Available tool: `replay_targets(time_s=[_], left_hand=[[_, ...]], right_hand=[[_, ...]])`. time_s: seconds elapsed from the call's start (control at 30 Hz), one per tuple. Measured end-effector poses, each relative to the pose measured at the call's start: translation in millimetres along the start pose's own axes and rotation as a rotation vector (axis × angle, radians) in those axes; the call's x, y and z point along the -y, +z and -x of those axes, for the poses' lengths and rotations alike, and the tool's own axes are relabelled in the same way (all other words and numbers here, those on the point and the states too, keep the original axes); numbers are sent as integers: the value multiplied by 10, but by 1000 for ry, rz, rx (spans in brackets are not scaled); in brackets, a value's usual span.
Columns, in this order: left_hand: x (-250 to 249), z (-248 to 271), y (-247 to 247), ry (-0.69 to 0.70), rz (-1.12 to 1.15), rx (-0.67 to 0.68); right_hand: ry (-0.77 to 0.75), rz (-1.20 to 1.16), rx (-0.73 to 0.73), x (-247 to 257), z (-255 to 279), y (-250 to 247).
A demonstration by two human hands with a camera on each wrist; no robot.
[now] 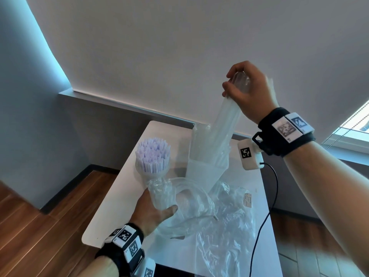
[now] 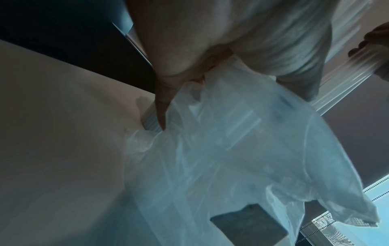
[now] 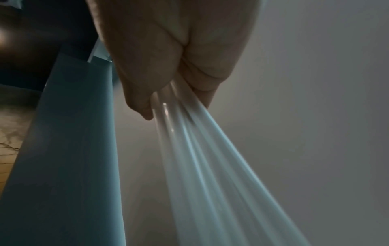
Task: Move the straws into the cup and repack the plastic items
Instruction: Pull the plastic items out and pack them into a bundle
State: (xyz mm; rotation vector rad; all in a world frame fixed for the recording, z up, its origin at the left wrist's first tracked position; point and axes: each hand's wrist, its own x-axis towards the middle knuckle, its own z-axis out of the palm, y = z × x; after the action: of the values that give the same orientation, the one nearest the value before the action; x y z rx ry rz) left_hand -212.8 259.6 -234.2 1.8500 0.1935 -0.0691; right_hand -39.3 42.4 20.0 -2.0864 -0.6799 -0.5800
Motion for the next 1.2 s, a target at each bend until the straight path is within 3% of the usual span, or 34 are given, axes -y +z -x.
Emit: replay_targets(time_s=[0.23, 0.53, 0.87, 0.97, 1.07, 1.2], left_hand=[[-2, 2, 16, 19, 3, -11], [-37, 13, 30, 44, 6, -13], [-40, 10, 39, 27, -4, -22], [-37, 8, 45, 28, -1, -18], [-32, 17, 38, 7, 9, -14], [16, 15, 36, -53, 36, -32]], right_hand=[[-9, 60, -59, 7, 54, -29], [-24, -136, -229, 267, -66, -72], [96, -118, -94, -104, 194, 439], [57, -57, -75, -281, 352, 601], [16, -6, 37, -512, 566, 764], [-24, 426, 548, -769, 829, 964]])
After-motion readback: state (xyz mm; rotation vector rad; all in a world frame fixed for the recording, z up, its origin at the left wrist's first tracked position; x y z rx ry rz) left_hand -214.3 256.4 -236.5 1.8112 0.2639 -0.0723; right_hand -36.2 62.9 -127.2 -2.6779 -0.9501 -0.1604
